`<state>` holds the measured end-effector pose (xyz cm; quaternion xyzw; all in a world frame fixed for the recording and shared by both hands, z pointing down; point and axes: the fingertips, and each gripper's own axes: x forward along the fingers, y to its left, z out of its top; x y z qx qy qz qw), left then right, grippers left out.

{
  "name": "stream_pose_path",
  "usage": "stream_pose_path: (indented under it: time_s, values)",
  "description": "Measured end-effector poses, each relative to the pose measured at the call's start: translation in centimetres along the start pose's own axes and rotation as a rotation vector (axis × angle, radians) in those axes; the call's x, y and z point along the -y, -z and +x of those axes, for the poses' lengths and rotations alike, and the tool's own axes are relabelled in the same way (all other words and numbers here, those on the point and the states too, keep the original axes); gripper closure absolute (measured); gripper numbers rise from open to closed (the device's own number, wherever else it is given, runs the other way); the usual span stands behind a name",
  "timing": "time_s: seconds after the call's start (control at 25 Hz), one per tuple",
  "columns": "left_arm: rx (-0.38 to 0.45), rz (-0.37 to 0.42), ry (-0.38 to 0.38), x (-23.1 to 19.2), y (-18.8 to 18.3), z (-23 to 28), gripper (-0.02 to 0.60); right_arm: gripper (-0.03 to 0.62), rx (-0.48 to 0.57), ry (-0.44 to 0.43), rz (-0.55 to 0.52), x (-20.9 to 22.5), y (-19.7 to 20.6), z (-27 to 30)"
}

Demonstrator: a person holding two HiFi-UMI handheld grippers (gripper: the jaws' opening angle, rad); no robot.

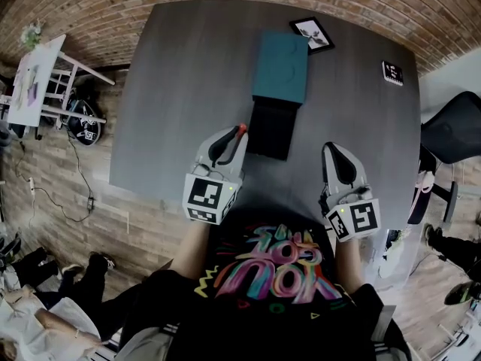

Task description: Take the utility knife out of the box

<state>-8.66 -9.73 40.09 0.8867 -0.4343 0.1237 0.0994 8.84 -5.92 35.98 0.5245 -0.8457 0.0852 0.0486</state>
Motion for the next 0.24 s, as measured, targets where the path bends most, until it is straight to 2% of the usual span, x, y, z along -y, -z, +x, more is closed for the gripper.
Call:
stream_pose_path:
  time_s: [0.24]
  values:
    - [-0.004,0.015,0.008,0.02,0.32,0.48,0.525,0.595,-0.007,0.014,0.001,0.49,0.35,-0.19]
